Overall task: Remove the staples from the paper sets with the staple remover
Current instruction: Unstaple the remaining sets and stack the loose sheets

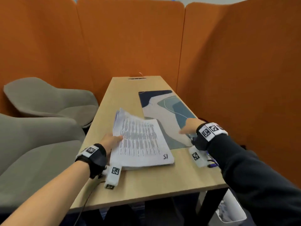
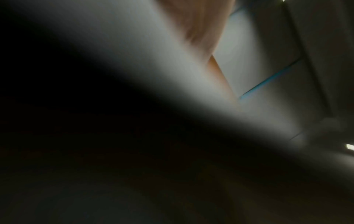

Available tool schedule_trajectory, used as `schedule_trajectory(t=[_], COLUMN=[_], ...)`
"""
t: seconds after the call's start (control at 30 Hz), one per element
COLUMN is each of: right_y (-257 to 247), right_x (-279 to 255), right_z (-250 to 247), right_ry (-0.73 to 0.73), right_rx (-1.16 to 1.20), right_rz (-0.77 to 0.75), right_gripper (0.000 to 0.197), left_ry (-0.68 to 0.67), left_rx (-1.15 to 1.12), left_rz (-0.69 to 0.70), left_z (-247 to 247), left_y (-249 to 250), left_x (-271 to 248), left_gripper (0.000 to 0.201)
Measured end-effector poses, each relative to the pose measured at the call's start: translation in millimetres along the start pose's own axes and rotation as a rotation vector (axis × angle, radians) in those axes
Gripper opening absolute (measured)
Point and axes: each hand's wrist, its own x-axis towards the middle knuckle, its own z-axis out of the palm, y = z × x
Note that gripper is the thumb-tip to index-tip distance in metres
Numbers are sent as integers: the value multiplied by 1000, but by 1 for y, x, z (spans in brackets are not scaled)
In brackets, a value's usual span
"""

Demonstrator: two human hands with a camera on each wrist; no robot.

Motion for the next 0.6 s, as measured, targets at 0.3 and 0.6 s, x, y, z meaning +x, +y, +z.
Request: schedule_trajectory(t=[0.3,0.6], right_y=[21,-8], right_x=[19,165], right_z=[25,83], right_ry=[-34,-15], right_rx=[-186,-304], right_rz=[88,-105], right_gripper=[47,65], left_ry=[-3,-104], left_rx=[-13,-6], left_rz=[-8,40], left_z=[4,1], left_y=[-17,-16], left_x=[6,-1], left_gripper=[31,34])
